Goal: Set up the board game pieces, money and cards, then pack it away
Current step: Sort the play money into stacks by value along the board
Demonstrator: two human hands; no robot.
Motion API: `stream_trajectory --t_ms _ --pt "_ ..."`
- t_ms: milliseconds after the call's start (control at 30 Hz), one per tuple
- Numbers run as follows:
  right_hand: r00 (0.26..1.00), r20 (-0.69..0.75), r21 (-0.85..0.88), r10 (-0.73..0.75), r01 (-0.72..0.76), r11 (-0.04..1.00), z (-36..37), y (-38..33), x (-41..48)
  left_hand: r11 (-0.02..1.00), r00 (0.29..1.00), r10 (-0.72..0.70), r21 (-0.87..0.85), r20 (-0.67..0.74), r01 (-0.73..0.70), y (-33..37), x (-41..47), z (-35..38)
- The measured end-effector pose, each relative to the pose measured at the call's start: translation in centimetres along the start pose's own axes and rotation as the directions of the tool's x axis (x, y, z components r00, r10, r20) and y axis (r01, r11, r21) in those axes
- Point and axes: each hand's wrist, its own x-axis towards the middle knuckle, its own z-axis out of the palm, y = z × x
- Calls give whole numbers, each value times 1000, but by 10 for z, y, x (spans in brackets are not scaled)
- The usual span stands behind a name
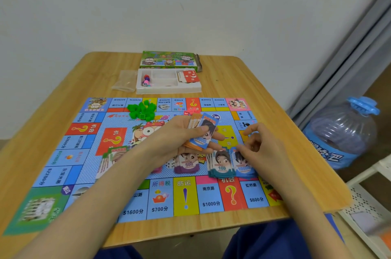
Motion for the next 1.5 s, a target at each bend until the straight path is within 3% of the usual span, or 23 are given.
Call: stream_trajectory --t_ms 200,367,500,600,700,900,1033,1200,1300,1400,1500 --pt "997 -37 -148 -71 65 987 0 3 1 1000 1000 -2 -5 2 2 1 0 0" --pt "959 -157 -35 -234 231 972 1 -1 -3 1000 1000 0 12 -12 0 0 0 -1" --pt "904 -16 -2 -427 427 904 1 -5 -7 1000 1000 -4 20 -22 5 -1 1 -1" --pt "868 118 45 -482 480 876 2 -6 -8 999 1000 8 49 -25 -7 -2 2 -2" --pt "849 132 20 -512 514 858 4 -4 -7 995 999 11 96 -38 -7 -3 3 -2" --pt "853 102 7 -511 514 858 4 -3 -7 1000 1000 -13 4 -20 13 -1 1 0" --pt "885 -44 97 -463 465 880 -2 -8 -8 1000 999 -9 -20 -54 8 -1 2 0" --pt "942 -325 371 -80 205 906 -12 -12 -8 999 999 17 -28 -33 -18 -1 1 -1" --pt "951 -309 403 20 112 908 -12 -11 -6 999 999 19 -28 -39 -20 0 1 -1" --pt "977 -197 410 86 3 912 -8 -8 -3 999 999 19 -27 -41 -20 0 2 -1" --pt "990 -132 239 51 -18 971 -3 -3 0 999 999 20 -33 -45 -22 0 2 -1"
